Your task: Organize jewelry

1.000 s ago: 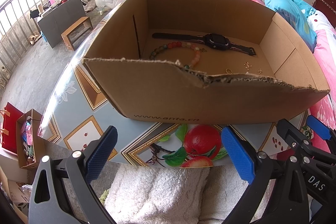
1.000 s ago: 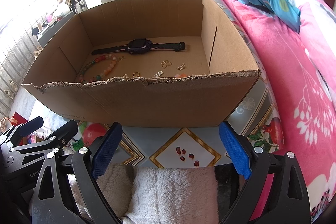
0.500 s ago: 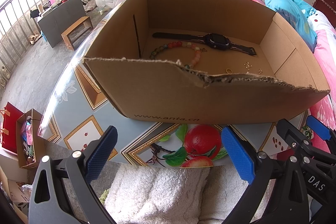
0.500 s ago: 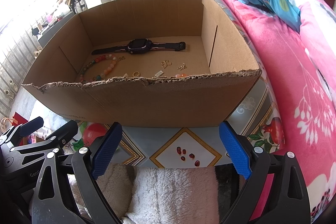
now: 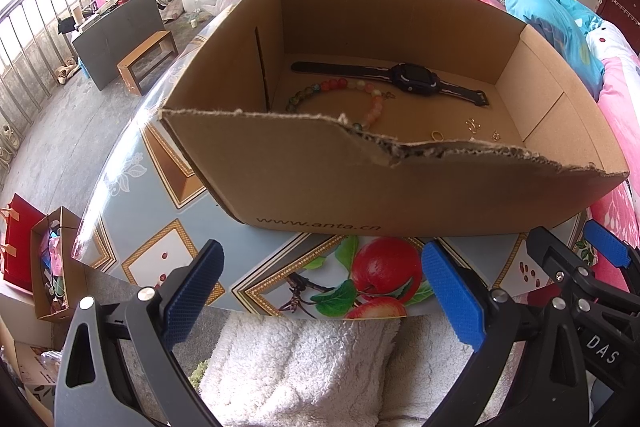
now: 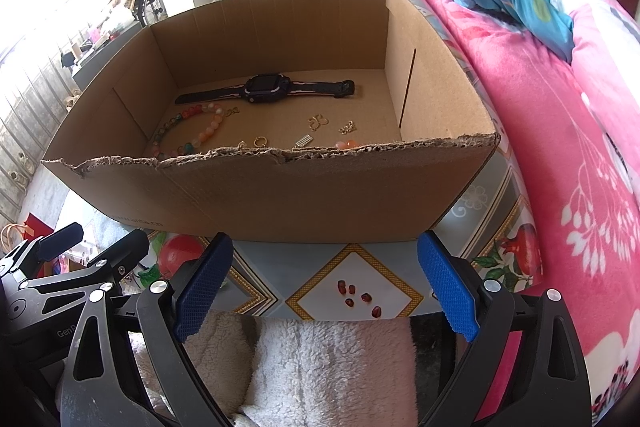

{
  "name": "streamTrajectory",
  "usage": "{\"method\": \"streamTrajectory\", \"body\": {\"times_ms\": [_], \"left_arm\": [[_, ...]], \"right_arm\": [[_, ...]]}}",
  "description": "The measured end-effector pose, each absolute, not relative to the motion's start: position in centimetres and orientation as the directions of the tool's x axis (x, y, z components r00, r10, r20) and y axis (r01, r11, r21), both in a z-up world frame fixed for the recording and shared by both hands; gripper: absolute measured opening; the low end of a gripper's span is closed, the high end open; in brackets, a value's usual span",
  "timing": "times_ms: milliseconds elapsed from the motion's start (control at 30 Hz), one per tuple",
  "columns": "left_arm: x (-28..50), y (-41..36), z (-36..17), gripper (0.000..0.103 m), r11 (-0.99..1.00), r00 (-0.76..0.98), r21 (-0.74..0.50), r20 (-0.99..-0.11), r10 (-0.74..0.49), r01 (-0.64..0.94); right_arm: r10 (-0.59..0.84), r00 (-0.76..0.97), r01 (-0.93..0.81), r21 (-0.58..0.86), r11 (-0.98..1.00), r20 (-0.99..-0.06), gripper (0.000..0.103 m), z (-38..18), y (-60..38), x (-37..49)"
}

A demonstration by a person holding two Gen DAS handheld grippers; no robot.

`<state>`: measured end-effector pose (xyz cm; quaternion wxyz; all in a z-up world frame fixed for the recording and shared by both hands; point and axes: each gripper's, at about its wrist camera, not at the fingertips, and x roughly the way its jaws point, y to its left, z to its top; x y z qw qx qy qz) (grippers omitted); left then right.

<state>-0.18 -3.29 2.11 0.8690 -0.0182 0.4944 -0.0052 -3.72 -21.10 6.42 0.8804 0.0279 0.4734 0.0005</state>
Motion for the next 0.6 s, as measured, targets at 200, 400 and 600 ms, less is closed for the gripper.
{"method": "streamTrajectory", "body": {"times_ms": [200, 400, 600], "left_arm": [[-0.20, -3.29, 2.13, 0.097, 0.999, 0.510, -0.036, -0.860, -0.026, -0.010], [-0.20, -3.33, 2.19, 0.097, 1.000, 0.517, -0.030, -0.856, -0.022, -0.007], [-0.23, -3.43, 2.28, 0.097, 1.000, 0.523, -0.025, -0.852, -0.016, -0.010]], "right_arm": [[0.028, 0.551, 0.025, 0.050, 0.998, -0.834, 0.089, 6.44, -21.10, -3.71], [0.028, 0.552, 0.024, 0.050, 0.998, -0.834, 0.089, 6.42, -21.08, -3.71], [0.032, 0.553, 0.022, 0.053, 0.998, -0.833, 0.089, 6.45, -20.97, -3.67]]}}
